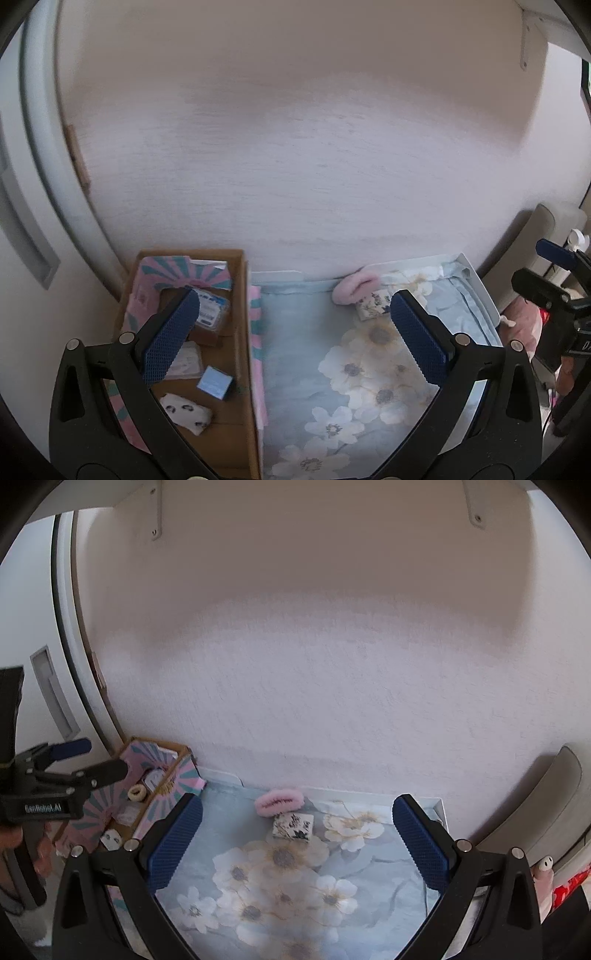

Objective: Organize objects
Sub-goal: 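Grasp the pink fuzzy clip with the left tool while the right tool grasps the white patterned box, then carry the pink clip and patterned box with both tools over the cardboard box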

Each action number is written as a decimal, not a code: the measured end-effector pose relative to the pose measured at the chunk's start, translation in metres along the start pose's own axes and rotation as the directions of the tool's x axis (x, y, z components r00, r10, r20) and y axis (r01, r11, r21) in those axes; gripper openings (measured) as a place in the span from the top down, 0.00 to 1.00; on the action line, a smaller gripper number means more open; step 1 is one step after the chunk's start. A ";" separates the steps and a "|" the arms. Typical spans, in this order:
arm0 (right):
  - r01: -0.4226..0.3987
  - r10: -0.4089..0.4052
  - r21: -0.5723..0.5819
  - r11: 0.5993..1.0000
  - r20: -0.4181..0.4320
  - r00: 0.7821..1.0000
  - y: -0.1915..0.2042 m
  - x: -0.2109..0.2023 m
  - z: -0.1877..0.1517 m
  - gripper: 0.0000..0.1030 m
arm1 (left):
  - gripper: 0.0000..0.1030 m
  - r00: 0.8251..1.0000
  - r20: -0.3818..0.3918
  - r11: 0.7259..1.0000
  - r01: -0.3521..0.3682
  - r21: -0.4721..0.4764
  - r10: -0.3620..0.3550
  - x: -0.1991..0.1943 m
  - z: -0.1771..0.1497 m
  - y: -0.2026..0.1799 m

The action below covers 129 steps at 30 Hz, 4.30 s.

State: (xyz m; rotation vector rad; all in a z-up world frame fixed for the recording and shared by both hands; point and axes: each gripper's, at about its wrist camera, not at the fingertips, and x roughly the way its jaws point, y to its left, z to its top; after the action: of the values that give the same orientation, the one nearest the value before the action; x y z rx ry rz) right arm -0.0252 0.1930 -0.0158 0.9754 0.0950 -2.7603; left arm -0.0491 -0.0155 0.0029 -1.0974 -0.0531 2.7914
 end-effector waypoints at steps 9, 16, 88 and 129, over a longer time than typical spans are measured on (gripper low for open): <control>-0.033 0.030 -0.025 0.999 -0.086 0.996 -0.018 0.049 -0.044 0.00 | 0.00 0.993 -0.108 0.999 0.050 0.020 -0.048 0.062 -0.010 -0.031; -0.048 0.044 -0.026 0.998 -0.141 0.989 -0.009 0.118 -0.078 0.01 | 0.00 0.976 -0.196 0.995 0.098 0.002 -0.096 0.143 -0.015 -0.057; 0.035 -0.029 0.095 0.995 -0.064 0.997 -0.030 -0.011 -0.044 0.42 | 0.62 0.991 -0.072 0.994 0.110 0.018 -0.108 0.029 0.021 -0.032; -0.291 0.275 -0.168 0.942 -0.110 0.955 0.127 0.079 0.038 0.42 | 0.62 0.972 -0.098 0.940 -0.231 -0.253 0.212 -0.035 -0.044 0.090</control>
State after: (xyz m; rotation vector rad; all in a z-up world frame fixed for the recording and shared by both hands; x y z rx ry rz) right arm -0.0804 0.0504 -0.0344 0.9736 0.2004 -2.4014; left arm -0.0042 -0.1109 -0.0136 -1.3360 -0.3217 3.0077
